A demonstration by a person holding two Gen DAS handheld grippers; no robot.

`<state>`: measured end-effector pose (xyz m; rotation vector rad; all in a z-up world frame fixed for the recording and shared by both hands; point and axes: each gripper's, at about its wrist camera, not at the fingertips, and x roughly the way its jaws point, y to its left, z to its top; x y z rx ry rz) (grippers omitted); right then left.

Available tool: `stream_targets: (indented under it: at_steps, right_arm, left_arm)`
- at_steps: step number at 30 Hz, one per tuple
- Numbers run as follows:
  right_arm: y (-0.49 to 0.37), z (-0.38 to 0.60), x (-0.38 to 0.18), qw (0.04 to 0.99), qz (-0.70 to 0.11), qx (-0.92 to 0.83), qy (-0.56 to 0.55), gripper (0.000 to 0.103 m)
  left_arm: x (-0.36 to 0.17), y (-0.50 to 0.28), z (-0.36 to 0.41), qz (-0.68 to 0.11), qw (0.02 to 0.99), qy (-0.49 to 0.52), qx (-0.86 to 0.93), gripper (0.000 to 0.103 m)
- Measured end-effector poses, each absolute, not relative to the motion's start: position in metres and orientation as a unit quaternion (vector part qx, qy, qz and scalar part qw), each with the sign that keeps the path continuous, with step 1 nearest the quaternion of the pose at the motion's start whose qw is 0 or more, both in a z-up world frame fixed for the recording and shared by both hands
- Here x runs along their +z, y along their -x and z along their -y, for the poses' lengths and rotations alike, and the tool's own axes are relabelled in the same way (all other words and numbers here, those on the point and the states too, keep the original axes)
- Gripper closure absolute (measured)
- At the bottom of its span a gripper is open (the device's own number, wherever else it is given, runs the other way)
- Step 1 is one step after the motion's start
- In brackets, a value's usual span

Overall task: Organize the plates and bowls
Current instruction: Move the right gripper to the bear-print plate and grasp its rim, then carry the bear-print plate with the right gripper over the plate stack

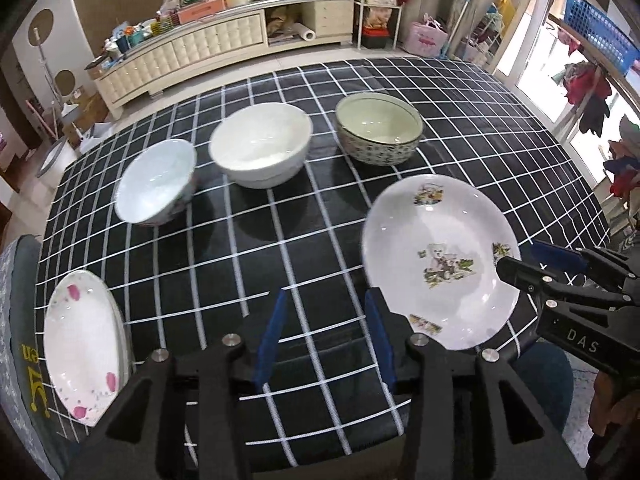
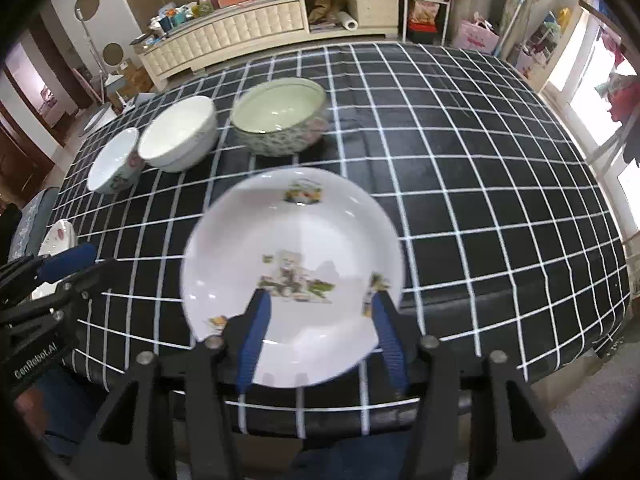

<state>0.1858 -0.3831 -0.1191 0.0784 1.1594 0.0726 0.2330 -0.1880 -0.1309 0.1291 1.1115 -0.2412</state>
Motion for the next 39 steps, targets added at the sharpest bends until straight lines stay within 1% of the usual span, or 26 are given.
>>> stream_targets:
  at_steps: [8,21,32,34,36,37,38,39]
  right_arm:
    - [-0.193,0.413,-0.131,0.831,-0.555,0.017,-0.045,0.035]
    - [-0.211,0.430,-0.162,0.814,-0.578,0.013,-0.056,0.034]
    - [-0.214,0.435,-0.171,0.814,-0.577,0.020,-0.061,0.034]
    - [-0.215,0.433,-0.172,0.815,-0.576,0.022,-0.061,0.034]
    - [-0.214,0.432,-0.171,0.819,-0.570,0.019,-0.061,0.035]
    - [-0.214,0.431,-0.171,0.820,-0.569,0.019,-0.060,0.035]
    - [-0.214,0.430,-0.172,0.820,-0.569,0.019,-0.058,0.036]
    - [-0.214,0.429,-0.172,0.819,-0.571,0.021,-0.057,0.038]
  left_arm:
    - [-0.154,-0.249,0.211,-0.550,0.824,-0.053,-0.124,0.064]
    - [-0.186,-0.268,0.228,-0.577,0.805,-0.064,-0.120,0.064]
    - [-0.209,-0.279,0.238,-0.592,0.794,-0.069,-0.123,0.064]
    - [-0.210,-0.279,0.239,-0.591,0.794,-0.073,-0.122,0.067]
    - [-0.212,-0.281,0.239,-0.594,0.792,-0.073,-0.123,0.075]
    - [-0.213,-0.282,0.238,-0.596,0.790,-0.067,-0.126,0.076]
    - [-0.215,-0.282,0.238,-0.600,0.788,-0.060,-0.127,0.080]
    - [-0.217,-0.283,0.236,-0.602,0.786,-0.055,-0.127,0.081]
